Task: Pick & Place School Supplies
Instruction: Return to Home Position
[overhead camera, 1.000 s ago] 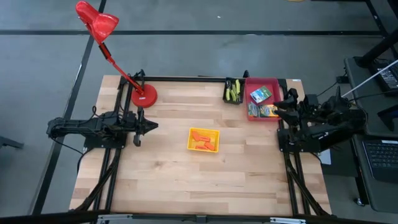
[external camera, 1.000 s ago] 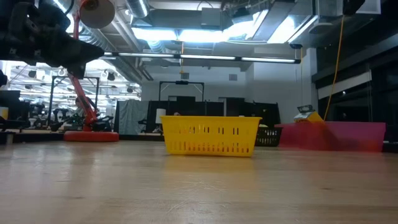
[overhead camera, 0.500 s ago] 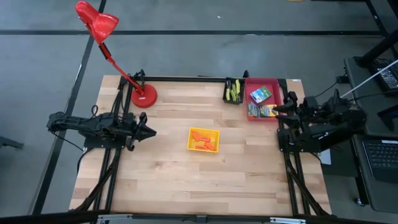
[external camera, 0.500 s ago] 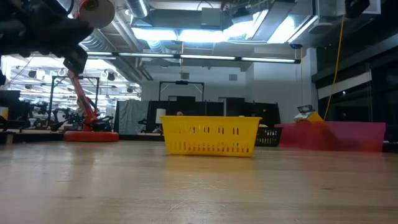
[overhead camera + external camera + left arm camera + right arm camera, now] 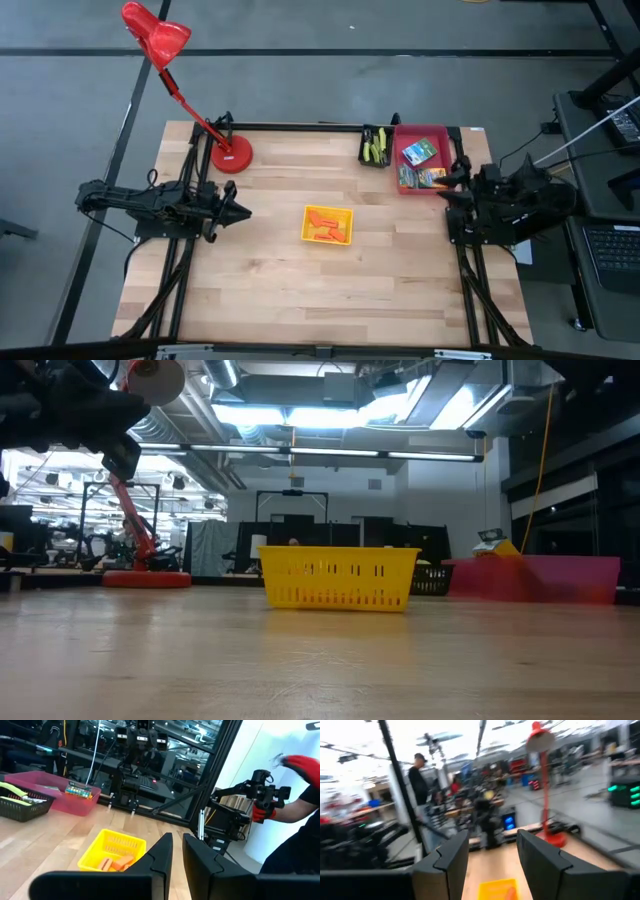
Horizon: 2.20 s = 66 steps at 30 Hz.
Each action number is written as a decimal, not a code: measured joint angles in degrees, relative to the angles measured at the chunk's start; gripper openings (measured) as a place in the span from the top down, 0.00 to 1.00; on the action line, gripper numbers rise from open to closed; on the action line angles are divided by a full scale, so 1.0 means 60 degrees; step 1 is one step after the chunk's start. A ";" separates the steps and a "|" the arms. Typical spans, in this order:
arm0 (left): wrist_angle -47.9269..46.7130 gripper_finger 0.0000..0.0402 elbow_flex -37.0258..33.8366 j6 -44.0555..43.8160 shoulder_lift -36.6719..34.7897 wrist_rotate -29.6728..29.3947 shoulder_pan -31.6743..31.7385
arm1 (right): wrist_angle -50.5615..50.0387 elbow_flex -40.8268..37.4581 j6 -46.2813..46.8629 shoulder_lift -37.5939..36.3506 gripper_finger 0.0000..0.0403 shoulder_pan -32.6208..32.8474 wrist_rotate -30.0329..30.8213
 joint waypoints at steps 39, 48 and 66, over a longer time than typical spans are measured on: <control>-0.0036 0.90 0.0000 -0.0004 -0.0007 -0.0015 0.0000 | 0.2850 -0.4058 -0.2571 0.0503 0.57 -0.0421 -0.1385; -0.0036 0.91 0.0000 -0.0004 -0.0007 -0.0025 0.0000 | 0.2777 -0.4058 -0.1710 0.1119 0.57 -0.0600 -0.1858; -0.0036 0.90 0.0000 -0.0004 -0.0007 -0.0029 0.0000 | 0.2792 -0.4054 0.0893 0.1119 0.57 -0.0595 -0.1808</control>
